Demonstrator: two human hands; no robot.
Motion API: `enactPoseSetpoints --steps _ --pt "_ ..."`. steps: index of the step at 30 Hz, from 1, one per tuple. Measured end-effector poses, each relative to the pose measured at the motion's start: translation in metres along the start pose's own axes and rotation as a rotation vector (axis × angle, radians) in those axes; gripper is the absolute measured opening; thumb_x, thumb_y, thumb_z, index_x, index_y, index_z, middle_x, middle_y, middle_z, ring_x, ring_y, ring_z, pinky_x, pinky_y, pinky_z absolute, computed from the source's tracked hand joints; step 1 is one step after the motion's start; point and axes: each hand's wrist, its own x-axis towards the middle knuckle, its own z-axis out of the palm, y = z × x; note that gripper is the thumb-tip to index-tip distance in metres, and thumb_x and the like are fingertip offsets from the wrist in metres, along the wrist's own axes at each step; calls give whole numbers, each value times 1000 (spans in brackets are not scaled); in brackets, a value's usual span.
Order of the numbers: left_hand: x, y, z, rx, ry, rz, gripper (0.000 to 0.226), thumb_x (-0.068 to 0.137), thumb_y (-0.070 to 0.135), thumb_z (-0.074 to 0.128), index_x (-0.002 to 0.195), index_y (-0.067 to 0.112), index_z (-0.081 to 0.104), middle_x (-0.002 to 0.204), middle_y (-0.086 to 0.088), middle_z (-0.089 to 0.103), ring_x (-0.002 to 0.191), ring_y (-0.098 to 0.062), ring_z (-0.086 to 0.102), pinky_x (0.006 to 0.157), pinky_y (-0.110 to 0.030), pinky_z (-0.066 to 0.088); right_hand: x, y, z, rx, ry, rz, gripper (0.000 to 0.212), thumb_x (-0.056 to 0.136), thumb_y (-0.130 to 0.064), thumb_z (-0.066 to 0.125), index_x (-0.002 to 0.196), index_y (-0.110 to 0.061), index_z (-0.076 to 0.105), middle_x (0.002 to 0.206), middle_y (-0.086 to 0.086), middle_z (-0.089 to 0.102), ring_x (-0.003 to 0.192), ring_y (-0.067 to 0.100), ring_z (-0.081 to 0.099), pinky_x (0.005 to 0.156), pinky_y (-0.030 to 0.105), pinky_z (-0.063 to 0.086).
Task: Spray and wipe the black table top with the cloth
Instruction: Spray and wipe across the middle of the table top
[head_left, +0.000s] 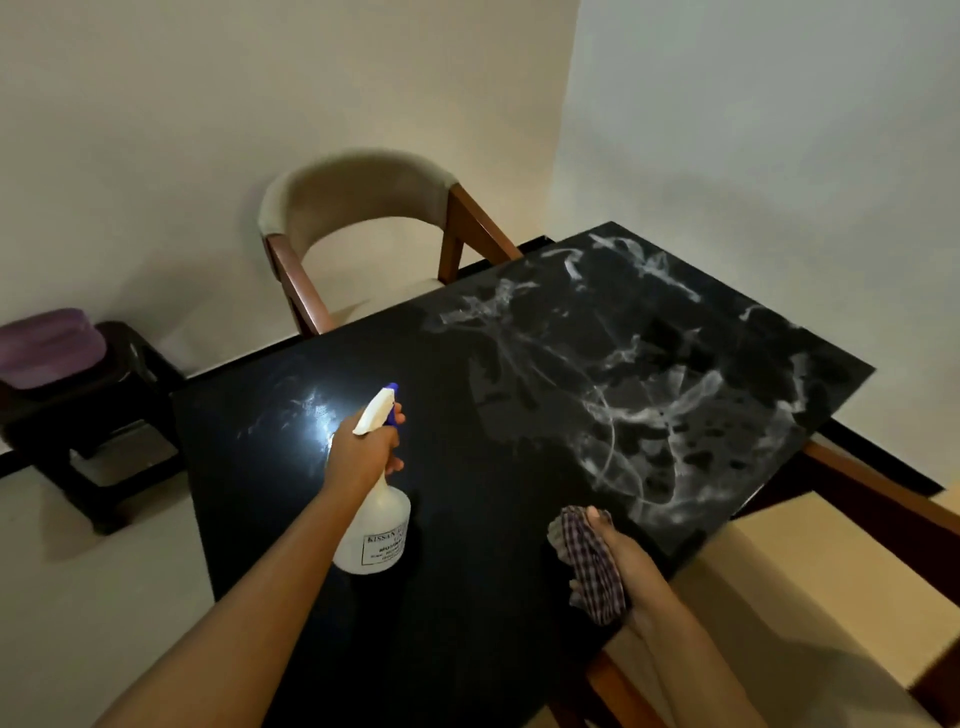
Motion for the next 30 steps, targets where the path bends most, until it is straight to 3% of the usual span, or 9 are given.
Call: enactPoseSetpoints --steps 5,10,14,16,18,20,23,26,30 --pt "59 33 24 125 44 -59 25 83 8 55 106 7 64 93 -12 68 60 -24 63 57 -35 53 35 -38 -5 55 -50 -94 53 89 -55 52 117 -11 64 106 14 70 89 31 65 70 39 53" --pt "75 48 35 397 155 -73 3 79 13 57 83 14 57 69 -5 61 53 -20 62 54 -28 50 54 -72 -11 85 -90 -197 45 91 -51 50 115 -15 64 110 9 69 99 29 65 74 39 52" --pt "71 25 29 238 170 -169 11 80 9 59 80 16 52 74 -10 64 56 -22 61 55 -27 50 70 -76 -12 -29 9 -335 49 90 -55 48 123 -20 60 111 5 68 103 29 63 91 46 51" --pt "70 13 20 65 160 -188 10 80 6 58 87 13 59 83 -15 67 59 -22 60 55 -30 49 77 -72 -5 -230 151 -490 52 89 -58 47 124 -23 61 111 -2 67 106 22 62 98 39 46" --pt "69 7 15 -16 175 -154 21 79 1 54 95 11 64 87 -12 67 65 -22 60 54 -31 49 88 -66 7 -560 255 -775 47 93 -51 49 129 -22 59 121 -8 61 118 16 55 102 29 39" --pt "66 9 15 -70 221 -74 26 81 -3 51 93 16 65 88 -10 66 69 -20 58 54 -30 49 105 -59 26 -896 225 -975 49 94 -48 48 134 -21 54 135 -6 55 126 13 48 105 32 38" --pt "77 12 18 -110 272 41 29 82 -4 50 97 16 65 93 -11 66 67 -18 56 55 -30 49 136 -54 60 -1260 187 -1009 56 87 -55 38 131 -25 57 137 -4 55 123 16 53 91 38 48" --pt "99 12 20 -125 321 128 35 82 -5 49 106 16 64 100 -10 66 72 -20 58 57 -30 50 163 -69 97 -1400 191 -961 54 83 -54 37 122 -27 63 133 -2 58 120 20 56 85 44 50" --pt "133 17 24 -95 365 297 44 84 -9 47 101 30 60 99 1 65 79 -22 61 55 -22 52 207 -98 137 -1410 281 -983 53 90 -53 47 135 -25 53 147 -2 45 137 20 39 106 52 32"
